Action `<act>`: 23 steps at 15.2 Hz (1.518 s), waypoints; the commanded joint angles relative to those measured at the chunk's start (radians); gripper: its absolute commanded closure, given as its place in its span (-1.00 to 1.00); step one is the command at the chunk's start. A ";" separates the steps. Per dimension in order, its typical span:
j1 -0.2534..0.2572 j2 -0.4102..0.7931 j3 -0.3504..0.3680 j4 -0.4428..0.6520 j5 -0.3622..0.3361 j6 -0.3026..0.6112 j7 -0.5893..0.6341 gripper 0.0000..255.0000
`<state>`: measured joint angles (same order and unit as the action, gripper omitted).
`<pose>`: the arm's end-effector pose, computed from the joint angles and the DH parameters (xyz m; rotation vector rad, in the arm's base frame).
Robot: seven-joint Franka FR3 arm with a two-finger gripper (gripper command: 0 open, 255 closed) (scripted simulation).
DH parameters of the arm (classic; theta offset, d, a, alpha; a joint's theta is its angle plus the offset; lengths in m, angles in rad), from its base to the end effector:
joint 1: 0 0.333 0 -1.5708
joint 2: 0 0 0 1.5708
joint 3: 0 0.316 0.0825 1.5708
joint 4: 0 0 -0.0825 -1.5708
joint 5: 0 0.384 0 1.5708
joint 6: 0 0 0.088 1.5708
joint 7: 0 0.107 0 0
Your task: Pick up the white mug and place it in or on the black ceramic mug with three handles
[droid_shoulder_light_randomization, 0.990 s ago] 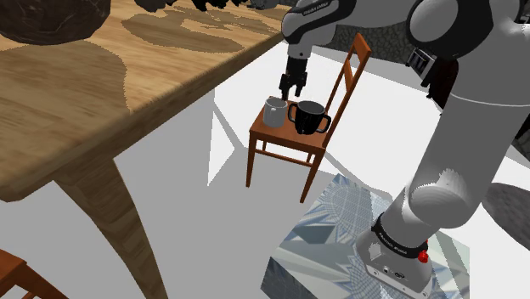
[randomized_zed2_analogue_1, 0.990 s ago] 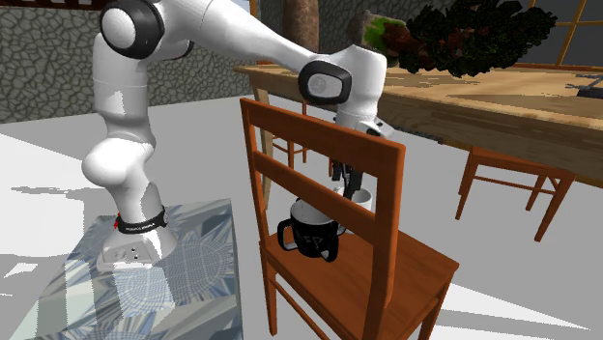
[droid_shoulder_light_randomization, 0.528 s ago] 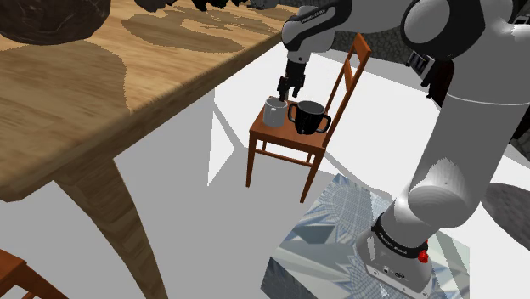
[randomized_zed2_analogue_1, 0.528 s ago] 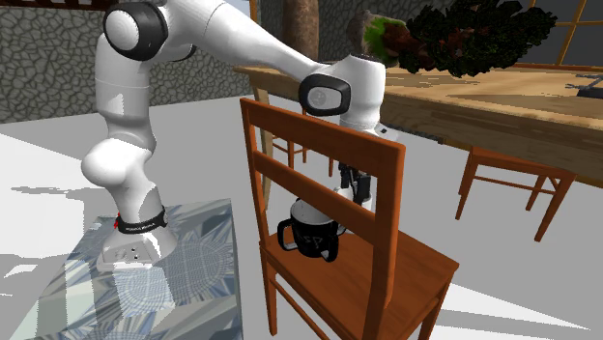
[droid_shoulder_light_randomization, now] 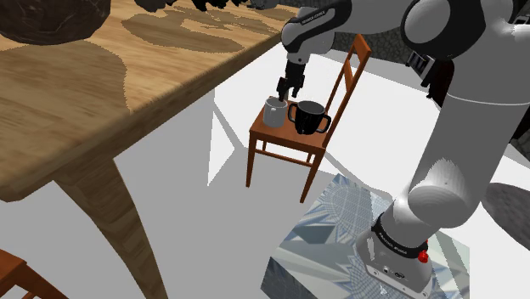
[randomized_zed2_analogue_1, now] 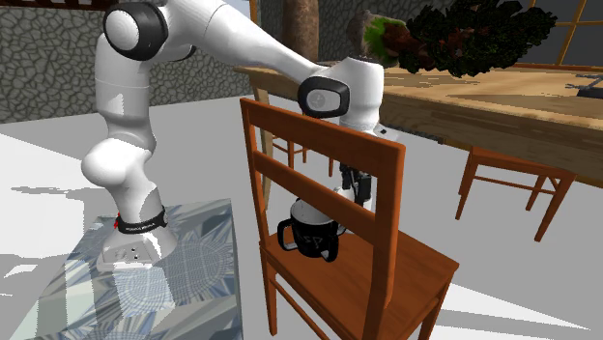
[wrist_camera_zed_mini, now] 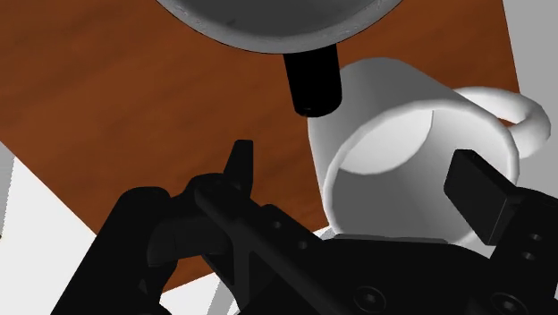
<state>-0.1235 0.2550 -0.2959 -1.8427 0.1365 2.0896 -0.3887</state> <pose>0.5727 -0.2369 0.3948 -3.0988 0.1380 -0.0343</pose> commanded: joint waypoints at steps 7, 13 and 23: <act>0.014 0.044 0.007 -0.039 -0.015 0.096 0.006 1.00; -0.020 0.086 0.031 0.043 -0.014 0.058 0.001 1.00; -0.111 0.031 0.130 0.113 -0.068 -0.057 0.037 1.00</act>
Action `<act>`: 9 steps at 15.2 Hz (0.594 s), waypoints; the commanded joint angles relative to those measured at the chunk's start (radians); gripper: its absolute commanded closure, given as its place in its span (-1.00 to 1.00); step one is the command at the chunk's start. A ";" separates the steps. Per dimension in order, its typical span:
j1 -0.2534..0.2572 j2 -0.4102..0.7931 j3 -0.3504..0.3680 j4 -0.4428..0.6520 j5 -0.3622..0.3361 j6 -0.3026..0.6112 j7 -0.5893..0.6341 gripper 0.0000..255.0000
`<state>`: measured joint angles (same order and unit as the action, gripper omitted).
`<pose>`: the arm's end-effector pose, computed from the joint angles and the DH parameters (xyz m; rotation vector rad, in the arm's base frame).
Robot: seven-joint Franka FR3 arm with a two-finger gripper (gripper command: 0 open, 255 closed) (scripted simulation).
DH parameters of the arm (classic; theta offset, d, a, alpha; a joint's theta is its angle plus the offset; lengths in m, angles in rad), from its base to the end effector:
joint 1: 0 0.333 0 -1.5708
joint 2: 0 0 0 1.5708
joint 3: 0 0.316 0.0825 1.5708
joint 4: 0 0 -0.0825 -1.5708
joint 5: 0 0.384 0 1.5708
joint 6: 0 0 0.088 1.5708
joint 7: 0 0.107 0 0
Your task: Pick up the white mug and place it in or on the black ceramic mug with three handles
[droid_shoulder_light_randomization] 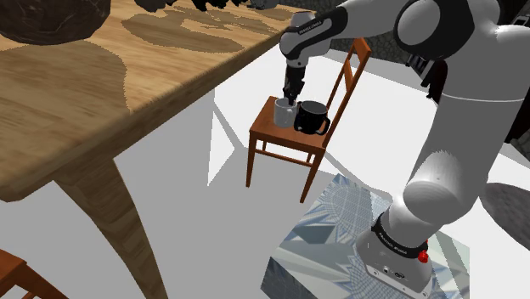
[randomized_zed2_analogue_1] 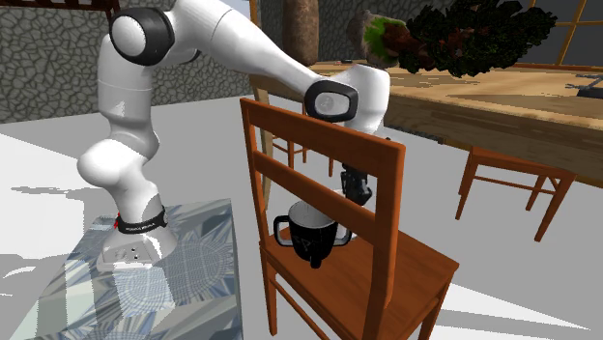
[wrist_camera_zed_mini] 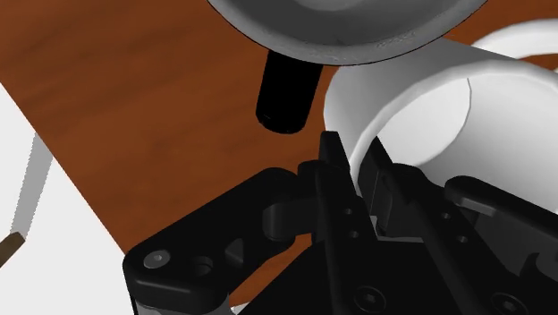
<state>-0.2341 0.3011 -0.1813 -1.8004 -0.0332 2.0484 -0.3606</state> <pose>0.5763 -0.2480 0.3786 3.0807 -0.0495 -0.1176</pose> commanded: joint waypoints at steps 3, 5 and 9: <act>-0.013 -0.026 0.030 0.096 0.095 -0.052 0.014 1.00; -0.024 -0.033 0.041 0.114 0.090 -0.076 0.018 1.00; -0.024 -0.043 0.041 0.155 0.087 -0.126 0.020 1.00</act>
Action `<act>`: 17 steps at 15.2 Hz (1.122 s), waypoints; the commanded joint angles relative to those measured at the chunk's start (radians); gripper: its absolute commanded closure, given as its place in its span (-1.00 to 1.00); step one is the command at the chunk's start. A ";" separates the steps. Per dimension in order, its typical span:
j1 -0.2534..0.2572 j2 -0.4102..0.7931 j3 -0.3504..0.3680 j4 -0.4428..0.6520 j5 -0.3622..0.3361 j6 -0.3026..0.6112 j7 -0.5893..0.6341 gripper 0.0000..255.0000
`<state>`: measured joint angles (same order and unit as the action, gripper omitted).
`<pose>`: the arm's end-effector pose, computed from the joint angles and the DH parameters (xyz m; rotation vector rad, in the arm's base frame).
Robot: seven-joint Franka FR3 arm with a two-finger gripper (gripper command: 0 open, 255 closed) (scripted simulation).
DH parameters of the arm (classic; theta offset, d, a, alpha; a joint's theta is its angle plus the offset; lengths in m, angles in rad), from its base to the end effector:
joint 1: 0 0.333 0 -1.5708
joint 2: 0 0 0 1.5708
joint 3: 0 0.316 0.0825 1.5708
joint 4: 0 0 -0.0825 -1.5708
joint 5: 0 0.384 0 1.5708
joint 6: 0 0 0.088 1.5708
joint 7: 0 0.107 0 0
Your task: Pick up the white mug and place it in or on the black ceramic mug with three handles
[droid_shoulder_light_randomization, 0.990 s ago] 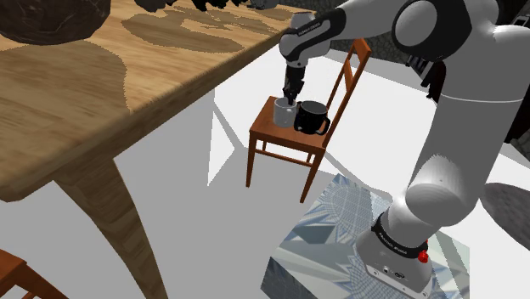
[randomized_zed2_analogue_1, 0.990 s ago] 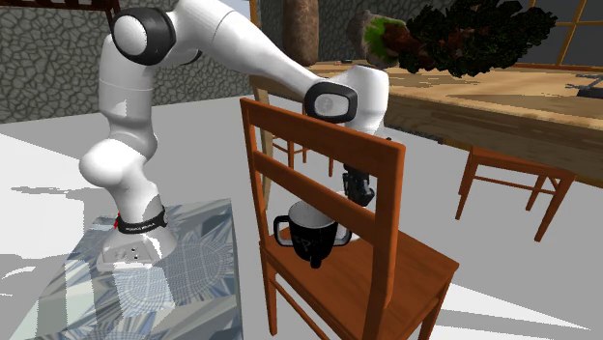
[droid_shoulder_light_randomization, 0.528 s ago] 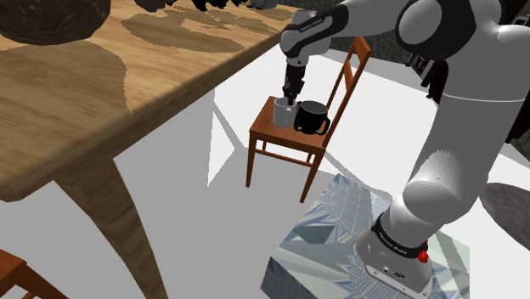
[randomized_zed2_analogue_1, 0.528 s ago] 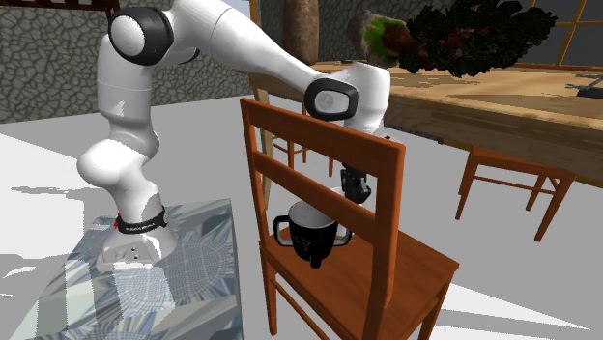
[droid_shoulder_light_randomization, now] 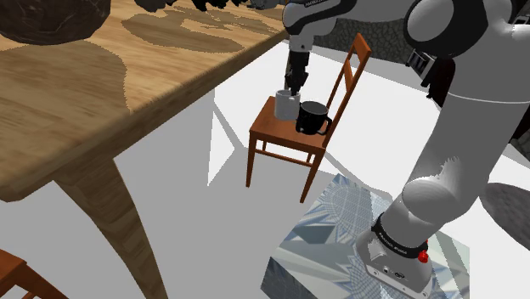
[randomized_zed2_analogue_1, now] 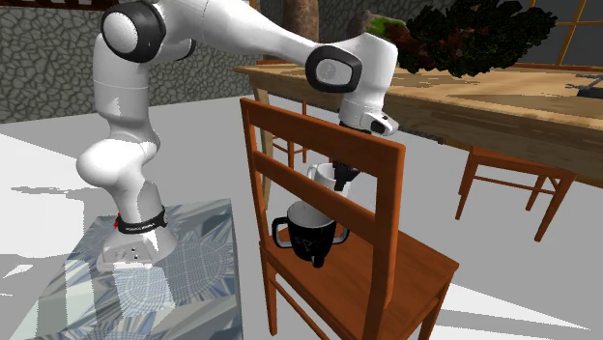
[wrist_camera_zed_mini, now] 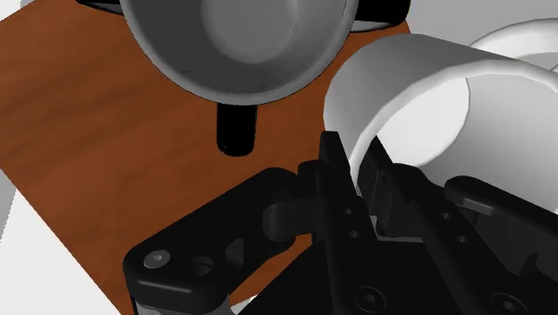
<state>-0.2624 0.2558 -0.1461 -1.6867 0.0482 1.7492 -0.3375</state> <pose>0.5670 -0.2335 0.4348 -3.0494 0.1265 0.2662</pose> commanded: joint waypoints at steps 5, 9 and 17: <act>0.007 -0.006 0.001 0.098 0.005 0.109 -0.002 1.00; 0.009 -0.008 -0.003 0.148 0.005 0.056 -0.001 1.00; 0.000 -0.070 -0.021 0.144 -0.001 -0.002 -0.026 1.00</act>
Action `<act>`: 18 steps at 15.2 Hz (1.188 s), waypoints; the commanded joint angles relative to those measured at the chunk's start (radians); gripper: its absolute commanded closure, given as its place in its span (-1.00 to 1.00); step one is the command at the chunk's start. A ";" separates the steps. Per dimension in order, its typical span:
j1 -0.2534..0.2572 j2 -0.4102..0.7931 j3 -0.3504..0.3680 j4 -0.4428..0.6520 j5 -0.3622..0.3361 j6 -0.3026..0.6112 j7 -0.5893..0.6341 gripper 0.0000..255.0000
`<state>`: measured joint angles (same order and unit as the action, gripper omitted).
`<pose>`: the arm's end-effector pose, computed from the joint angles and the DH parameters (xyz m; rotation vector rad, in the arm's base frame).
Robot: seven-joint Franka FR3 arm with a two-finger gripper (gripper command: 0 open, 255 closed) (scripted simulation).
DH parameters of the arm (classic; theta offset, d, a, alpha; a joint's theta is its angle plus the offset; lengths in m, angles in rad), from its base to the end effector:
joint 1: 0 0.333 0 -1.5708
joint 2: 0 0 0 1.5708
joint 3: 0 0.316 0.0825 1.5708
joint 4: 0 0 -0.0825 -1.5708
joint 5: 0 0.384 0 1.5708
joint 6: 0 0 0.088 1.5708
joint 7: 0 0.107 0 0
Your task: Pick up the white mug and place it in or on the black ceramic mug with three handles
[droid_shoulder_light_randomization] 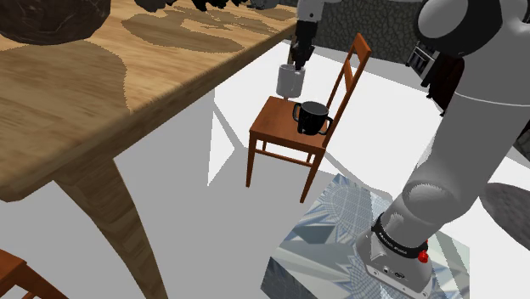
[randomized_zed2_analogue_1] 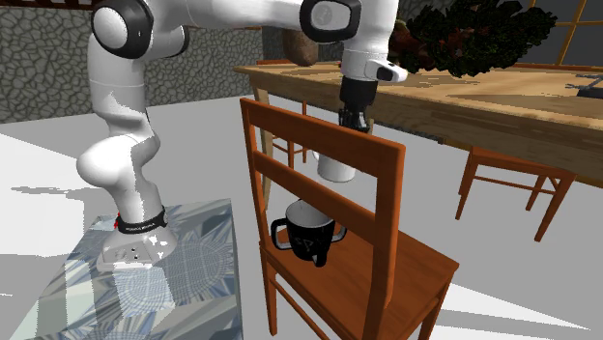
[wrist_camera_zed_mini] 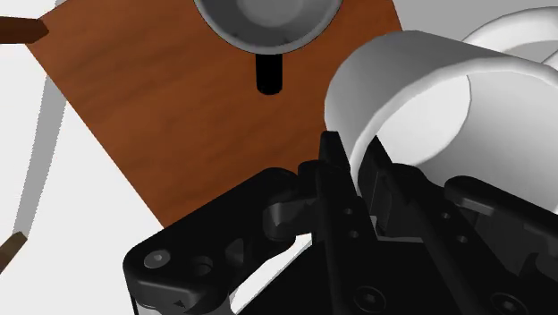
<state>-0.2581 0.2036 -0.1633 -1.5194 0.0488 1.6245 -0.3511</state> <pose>0.5652 -0.2384 0.5354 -3.0864 0.1135 0.1280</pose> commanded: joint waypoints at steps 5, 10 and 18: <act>-0.038 -0.166 -0.036 -0.186 -0.024 0.138 -0.078 1.00; -0.073 -0.288 -0.072 -0.315 -0.050 0.147 -0.143 1.00; -0.074 -0.284 -0.073 -0.419 -0.049 0.254 -0.145 1.00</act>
<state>-0.3320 -0.0793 -0.2364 -1.9238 -0.0002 1.8642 -0.4965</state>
